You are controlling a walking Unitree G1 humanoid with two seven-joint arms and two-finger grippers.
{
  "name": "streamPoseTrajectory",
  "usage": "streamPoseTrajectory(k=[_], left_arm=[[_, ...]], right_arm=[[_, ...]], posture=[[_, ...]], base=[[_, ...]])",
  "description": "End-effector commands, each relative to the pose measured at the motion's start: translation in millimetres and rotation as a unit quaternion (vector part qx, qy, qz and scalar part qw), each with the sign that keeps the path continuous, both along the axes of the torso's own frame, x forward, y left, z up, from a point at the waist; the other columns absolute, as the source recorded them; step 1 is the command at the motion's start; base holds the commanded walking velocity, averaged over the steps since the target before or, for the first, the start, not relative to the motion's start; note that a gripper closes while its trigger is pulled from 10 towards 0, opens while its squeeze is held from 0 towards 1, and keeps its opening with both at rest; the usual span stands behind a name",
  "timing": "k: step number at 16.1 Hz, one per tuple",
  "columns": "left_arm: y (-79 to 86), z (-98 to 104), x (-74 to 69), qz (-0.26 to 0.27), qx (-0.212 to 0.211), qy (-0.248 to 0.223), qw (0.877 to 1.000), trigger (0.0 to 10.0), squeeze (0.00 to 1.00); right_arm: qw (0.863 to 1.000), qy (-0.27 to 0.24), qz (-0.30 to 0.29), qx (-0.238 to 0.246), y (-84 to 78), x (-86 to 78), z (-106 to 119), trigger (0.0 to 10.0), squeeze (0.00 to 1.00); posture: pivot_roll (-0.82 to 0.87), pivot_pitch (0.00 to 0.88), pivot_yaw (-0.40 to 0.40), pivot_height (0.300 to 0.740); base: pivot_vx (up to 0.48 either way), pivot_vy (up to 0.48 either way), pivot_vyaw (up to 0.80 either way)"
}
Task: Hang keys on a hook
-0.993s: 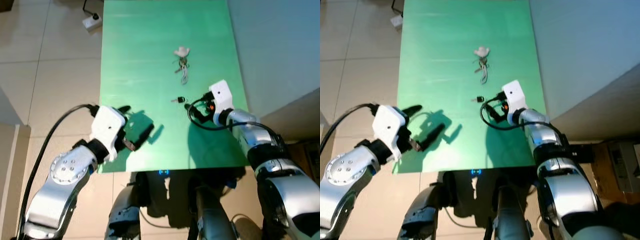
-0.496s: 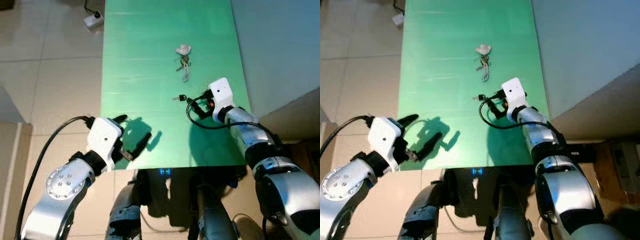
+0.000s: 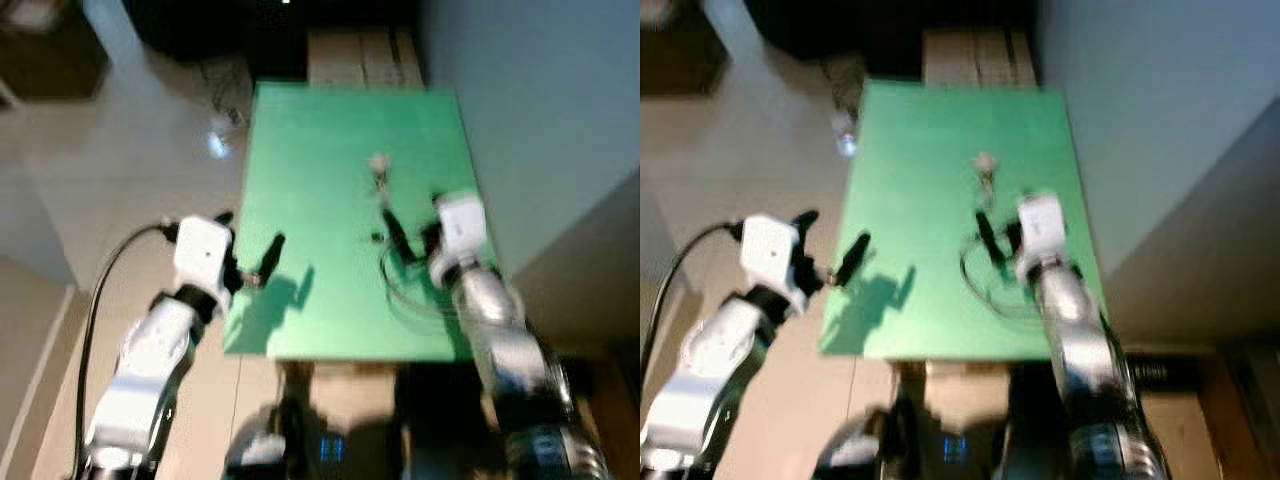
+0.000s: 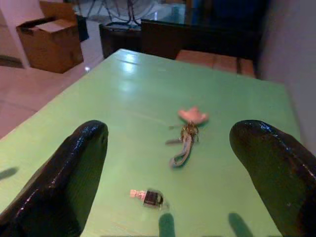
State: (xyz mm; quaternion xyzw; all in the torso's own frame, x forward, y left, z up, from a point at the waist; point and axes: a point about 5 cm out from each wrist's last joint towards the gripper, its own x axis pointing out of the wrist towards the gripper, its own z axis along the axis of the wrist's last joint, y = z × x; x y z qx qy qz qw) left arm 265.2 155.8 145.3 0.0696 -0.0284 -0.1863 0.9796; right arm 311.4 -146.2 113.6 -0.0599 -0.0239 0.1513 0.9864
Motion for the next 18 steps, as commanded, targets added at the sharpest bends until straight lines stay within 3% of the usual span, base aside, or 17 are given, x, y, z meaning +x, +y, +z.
streamPoseTrajectory(k=[1, 3, 7, 13, 16, 18], left_arm=[[-1.0, -3, 0.6, -0.003, 0.004, 0.001, 1.000, 10.0, 0.00], [-5.4, -6, 2.3, -0.004, 0.001, -0.001, 1.000, 10.0, 0.00], [-9.4, -19, 11.2, -0.024, 0.010, 0.012, 1.000, 10.0, 0.00], [-26.0, -14, 14.3, -0.049, 0.004, -0.001, 0.999, 10.0, 0.00], [-37.5, -24, 12.4, -0.055, -0.010, 0.011, 0.998, 10.0, 0.00], [-36.3, -28, 8.5, -0.044, -0.012, 0.017, 0.999, 10.0, 0.00]], right_arm=[[1.000, 0.001, 0.002, 0.015, 4.5, -8.4, 3, 10.0, 0.00], [0.999, 0.023, 0.012, 0.025, 10.3, -41.6, -3, 10.0, 0.00], [0.998, 0.055, -0.015, 0.021, 11.4, -68.4, -14, 10.0, 0.00], [0.996, 0.085, -0.039, 0.015, -7.1, -82.2, -18, 10.0, 0.00], [0.993, 0.096, -0.070, -0.010, -21.0, -86.1, -20, 10.0, 0.00], [0.993, 0.104, -0.061, -0.017, -23.4, -87.0, -19, 10.0, 0.00]], posture=[[-0.07, 0.068, 0.062, 0.740], [-0.09, 0.063, 0.084, 0.740], [-0.17, 0.047, 0.169, 0.740], [-0.15, 0.042, 0.136, 0.740], [-0.18, 0.073, 0.112, 0.740], [-0.17, 0.087, 0.082, 0.740]], base=[[0.000, 0.000, 0.00], [0.137, 0.000, 0.00], [0.296, 0.000, 0.00], [0.316, 0.000, 0.00], [0.328, 0.000, 0.00], [0.330, 0.000, 0.00]])
